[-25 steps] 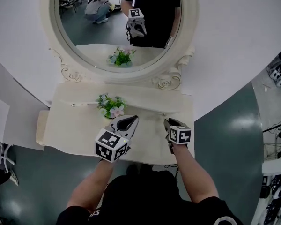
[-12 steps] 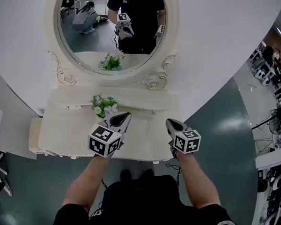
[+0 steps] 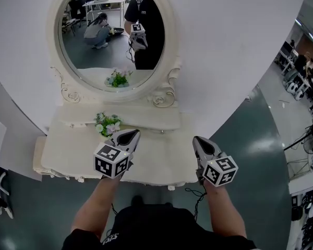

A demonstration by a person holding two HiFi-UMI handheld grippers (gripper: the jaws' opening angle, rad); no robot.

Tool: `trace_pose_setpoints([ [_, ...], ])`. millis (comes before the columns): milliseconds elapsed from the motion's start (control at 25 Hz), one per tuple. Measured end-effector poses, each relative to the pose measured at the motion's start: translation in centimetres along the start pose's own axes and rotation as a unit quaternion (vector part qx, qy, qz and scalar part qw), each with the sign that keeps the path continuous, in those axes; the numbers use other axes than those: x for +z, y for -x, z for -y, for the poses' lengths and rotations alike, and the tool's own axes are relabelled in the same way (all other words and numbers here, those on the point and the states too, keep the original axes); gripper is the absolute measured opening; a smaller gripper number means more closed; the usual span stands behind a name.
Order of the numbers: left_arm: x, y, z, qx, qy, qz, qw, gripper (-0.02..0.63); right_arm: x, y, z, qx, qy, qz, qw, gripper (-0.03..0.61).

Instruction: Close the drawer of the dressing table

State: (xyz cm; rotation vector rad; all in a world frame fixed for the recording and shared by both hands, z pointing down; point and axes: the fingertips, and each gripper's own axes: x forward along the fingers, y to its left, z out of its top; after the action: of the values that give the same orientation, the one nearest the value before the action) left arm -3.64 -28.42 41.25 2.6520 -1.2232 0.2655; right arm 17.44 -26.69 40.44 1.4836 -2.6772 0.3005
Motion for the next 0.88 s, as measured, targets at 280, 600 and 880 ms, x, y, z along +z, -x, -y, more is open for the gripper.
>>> trace_pose_setpoints([
  [280, 1.3, -1.2, 3.6, 0.018, -0.008, 0.015, 0.9997, 0.005, 1.4, 7.3, 3.3, -0.011, -0.004, 0.044, 0.999, 0.009],
  [600, 1.4, -2.5, 5.6, 0.017, -0.012, 0.014, 0.9997, 0.005, 0.2, 9.9, 5.4, -0.026, -0.022, 0.057, 0.998, 0.009],
  [880, 2.2, -3.1, 6.6, 0.012, -0.016, 0.020, 0.9996, 0.005, 1.4, 8.8, 4.8, -0.014, -0.003, 0.069, 0.998, 0.009],
])
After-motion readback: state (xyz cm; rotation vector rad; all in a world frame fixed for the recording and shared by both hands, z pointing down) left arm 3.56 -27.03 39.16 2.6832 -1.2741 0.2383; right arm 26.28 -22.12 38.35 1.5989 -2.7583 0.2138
